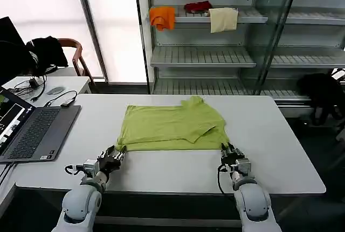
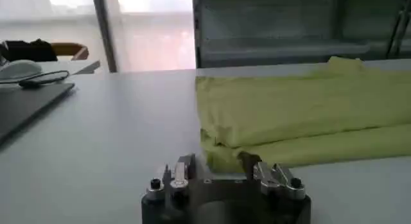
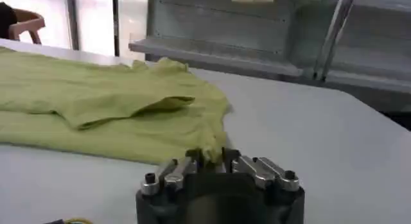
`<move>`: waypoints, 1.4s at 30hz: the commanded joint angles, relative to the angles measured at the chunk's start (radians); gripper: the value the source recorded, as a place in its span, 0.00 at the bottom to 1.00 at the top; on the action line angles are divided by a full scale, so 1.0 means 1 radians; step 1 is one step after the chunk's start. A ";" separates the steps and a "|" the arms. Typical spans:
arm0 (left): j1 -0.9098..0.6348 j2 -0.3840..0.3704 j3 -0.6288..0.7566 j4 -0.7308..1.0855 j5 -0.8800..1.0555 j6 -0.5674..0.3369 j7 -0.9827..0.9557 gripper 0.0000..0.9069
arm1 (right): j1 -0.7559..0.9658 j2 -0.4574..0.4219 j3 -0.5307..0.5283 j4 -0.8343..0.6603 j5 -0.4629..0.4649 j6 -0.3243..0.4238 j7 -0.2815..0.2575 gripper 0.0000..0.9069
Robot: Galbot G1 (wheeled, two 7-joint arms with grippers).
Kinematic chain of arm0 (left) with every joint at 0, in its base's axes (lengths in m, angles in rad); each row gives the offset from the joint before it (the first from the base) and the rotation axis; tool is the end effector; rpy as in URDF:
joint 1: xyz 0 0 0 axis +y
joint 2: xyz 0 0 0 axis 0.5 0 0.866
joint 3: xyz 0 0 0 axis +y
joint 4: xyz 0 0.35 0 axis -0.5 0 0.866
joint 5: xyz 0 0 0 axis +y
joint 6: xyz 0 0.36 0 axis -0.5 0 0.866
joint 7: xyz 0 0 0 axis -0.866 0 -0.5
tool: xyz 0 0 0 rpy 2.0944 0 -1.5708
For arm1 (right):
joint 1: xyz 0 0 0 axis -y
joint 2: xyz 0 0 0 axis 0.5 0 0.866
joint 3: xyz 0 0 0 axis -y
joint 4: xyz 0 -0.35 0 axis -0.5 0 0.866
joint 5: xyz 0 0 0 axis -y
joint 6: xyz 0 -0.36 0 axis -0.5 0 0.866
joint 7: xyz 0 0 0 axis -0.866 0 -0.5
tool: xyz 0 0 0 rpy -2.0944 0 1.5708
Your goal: Fold and organize the clothes.
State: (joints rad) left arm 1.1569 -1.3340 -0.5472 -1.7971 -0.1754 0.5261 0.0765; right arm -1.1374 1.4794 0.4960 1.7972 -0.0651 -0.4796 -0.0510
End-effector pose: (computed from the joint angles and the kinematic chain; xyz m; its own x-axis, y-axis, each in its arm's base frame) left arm 0.3202 0.0712 -0.2966 -0.9130 0.0720 0.4016 0.0930 0.9951 0.0331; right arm 0.3250 -0.0149 -0.2994 -0.9395 -0.0243 0.3418 -0.0747 0.9880 -0.1352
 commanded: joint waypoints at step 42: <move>0.505 0.034 -0.147 -0.402 -0.053 -0.037 0.010 1.00 | -0.457 -0.042 -0.048 0.459 0.032 -0.099 0.049 1.00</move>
State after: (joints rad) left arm 1.5778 -1.2926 -0.6847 -2.1599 -0.2176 0.5035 0.0983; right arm -1.5392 1.4335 0.4500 2.2260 0.0040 -0.5748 -0.0017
